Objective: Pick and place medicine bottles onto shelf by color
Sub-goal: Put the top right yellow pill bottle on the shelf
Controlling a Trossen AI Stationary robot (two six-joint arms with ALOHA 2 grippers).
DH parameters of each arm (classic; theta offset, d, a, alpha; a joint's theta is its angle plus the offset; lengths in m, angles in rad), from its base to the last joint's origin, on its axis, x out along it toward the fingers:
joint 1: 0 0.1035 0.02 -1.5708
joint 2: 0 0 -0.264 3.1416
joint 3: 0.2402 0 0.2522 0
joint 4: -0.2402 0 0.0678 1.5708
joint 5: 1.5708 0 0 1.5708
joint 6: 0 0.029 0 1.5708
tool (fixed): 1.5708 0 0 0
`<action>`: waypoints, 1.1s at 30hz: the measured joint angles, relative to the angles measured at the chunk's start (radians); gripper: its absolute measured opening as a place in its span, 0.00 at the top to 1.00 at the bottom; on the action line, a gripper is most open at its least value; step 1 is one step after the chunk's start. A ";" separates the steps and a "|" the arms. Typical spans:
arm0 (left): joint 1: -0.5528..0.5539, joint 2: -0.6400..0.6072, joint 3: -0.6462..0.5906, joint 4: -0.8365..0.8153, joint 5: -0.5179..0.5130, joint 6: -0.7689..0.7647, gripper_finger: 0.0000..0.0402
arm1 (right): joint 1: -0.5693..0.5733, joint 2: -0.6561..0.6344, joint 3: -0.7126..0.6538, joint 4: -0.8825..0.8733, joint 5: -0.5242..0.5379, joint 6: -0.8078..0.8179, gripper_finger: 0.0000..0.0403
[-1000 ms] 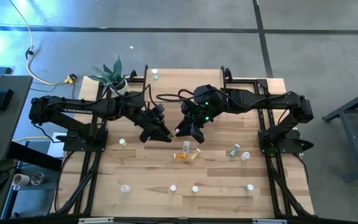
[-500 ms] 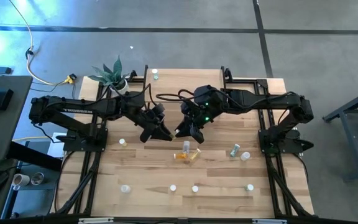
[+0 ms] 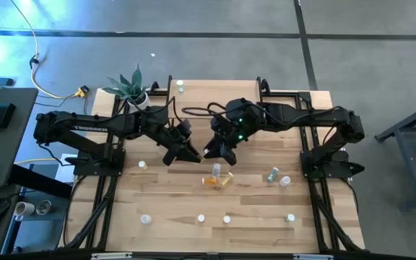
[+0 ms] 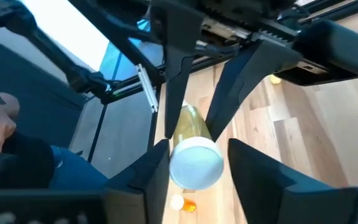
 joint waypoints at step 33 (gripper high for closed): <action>0.148 0.000 0.000 0.031 -0.526 0.530 0.77 | -0.310 -0.093 0.000 0.055 0.256 -0.007 0.52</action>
